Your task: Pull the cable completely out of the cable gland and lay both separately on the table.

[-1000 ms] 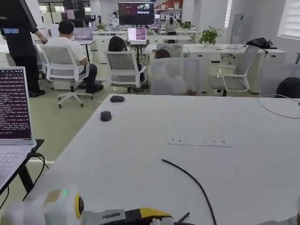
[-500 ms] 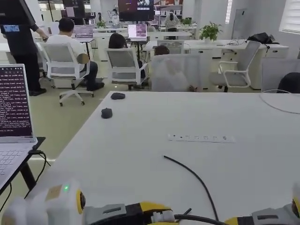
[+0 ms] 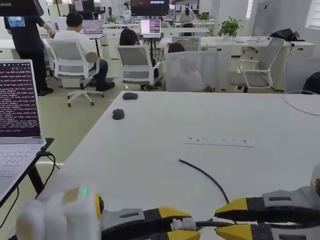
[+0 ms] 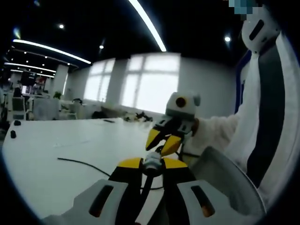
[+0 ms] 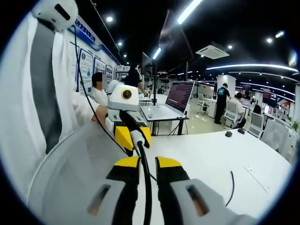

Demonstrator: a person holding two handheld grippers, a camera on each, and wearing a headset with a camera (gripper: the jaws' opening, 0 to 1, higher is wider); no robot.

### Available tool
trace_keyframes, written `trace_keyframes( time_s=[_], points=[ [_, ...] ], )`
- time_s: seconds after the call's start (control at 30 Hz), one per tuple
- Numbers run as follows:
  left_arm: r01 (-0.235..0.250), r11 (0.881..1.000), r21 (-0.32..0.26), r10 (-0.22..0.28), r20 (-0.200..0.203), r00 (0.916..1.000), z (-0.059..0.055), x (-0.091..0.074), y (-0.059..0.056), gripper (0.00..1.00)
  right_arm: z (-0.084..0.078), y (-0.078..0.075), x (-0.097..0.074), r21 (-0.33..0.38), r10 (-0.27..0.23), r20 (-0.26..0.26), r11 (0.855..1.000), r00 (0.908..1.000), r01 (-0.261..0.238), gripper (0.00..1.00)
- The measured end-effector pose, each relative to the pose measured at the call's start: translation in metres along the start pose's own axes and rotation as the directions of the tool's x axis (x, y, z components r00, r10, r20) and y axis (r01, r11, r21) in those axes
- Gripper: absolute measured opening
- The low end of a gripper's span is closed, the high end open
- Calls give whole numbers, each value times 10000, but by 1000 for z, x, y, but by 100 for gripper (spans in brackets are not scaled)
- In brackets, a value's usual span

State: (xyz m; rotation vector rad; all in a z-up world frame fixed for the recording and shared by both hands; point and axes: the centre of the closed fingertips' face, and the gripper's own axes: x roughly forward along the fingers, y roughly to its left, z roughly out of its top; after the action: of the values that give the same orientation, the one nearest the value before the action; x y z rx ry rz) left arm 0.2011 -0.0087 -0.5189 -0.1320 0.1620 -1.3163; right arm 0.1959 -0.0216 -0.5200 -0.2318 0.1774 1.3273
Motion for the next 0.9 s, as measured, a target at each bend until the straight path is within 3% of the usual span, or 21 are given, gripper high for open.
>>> trace_keyframes(
  time_s=[0.1, 0.37, 0.57, 0.9],
  points=[
    [36, 10000, 70, -36, -40, 10000, 0, 0, -1, 16, -4, 2, 7, -148, 102, -195, 9998, 9998, -105, 10],
    [-107, 9999, 113, 110, -185, 9998, -4, -2, 0, 16, -7, 8, 8, -78, 187, -120, 9998, 9998, -188, 4],
    [-84, 10000, -32, 85, 103, 9999, 1, -4, 1, 16, -1, 9, 10, -50, 173, 27, 9998, 9998, -173, 3],
    [-228, 9995, -204, 232, 205, 9995, 3, -6, 3, 16, 0, 6, 3, 69, 61, 157, 10000, 9999, -62, 3]
  ],
)
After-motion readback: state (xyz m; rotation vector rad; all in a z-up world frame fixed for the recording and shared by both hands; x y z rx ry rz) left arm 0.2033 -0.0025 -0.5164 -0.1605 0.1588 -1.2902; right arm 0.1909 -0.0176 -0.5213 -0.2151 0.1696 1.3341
